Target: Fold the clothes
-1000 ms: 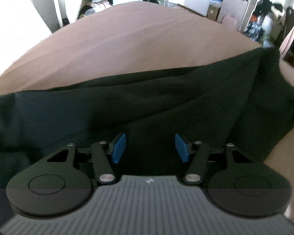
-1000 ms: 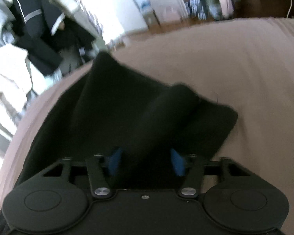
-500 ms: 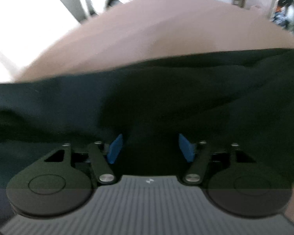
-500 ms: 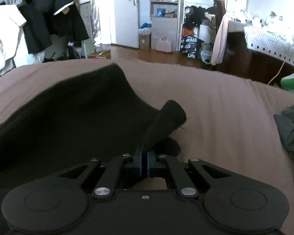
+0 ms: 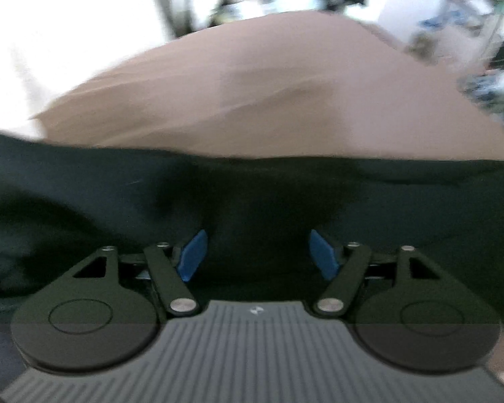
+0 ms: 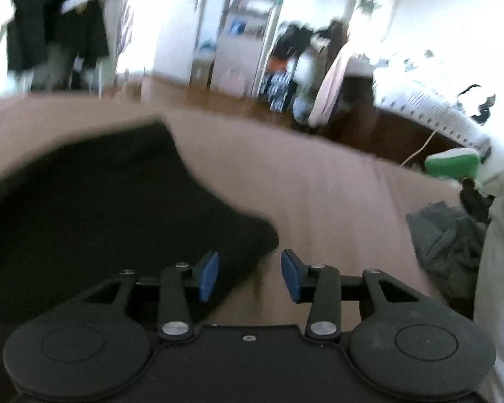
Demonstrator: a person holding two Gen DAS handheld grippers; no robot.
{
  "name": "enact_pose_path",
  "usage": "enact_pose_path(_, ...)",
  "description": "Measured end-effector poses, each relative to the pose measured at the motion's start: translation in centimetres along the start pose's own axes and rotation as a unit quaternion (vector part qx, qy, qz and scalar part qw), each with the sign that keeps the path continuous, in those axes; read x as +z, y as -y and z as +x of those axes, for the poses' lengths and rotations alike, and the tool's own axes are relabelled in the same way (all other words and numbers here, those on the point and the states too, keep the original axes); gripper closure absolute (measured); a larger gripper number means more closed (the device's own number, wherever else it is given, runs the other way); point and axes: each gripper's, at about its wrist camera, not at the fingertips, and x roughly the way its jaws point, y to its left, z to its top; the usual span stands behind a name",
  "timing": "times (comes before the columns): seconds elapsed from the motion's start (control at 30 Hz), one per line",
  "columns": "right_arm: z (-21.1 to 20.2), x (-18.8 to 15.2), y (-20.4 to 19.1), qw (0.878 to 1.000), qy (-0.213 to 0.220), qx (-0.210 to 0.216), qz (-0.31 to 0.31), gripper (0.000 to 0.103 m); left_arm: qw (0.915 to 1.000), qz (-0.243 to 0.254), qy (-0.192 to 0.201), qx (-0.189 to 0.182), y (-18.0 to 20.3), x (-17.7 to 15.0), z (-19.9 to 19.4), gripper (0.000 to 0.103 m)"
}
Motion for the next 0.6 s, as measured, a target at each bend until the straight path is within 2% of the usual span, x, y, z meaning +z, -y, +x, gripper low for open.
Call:
enact_pose_path(0.03,-0.8,0.1,0.0,1.0,0.011,0.016,0.01,0.056,0.9996,0.016,-0.001,-0.023,0.7,-0.1,0.0,0.031)
enact_pose_path(0.1,-2.3,0.3,-0.1,0.998,0.034,0.048,0.03,0.056,0.9965,0.069,-0.011,-0.047,2.5,-0.3,0.4,0.027)
enact_pose_path(0.2,-3.3,1.3,-2.3,0.99,0.026,0.138,0.015,0.056,0.9899,0.139,-0.011,-0.023,4.5,-1.5,1.7,0.02)
enact_pose_path(0.3,-4.4,1.0,-5.1,0.974,0.009,0.226,-0.011,0.056,0.9858,0.167,-0.014,0.003,5.8,-3.0,3.3,0.009)
enact_pose_path(0.37,-5.7,0.3,-7.5,0.964,-0.002,0.263,-0.036,0.056,0.9839,0.177,-0.017,0.021,6.3,-3.5,4.6,0.0)
enact_pose_path(0.53,-7.1,-2.2,-11.9,0.938,-0.041,0.33,-0.098,0.056,0.9836,0.176,-0.001,0.038,6.8,-3.8,5.0,0.002)
enact_pose_path(0.6,-7.3,-3.2,-13.3,0.926,-0.055,0.351,-0.125,0.056,0.9835,0.175,0.004,0.044,6.9,-3.8,5.1,0.03)
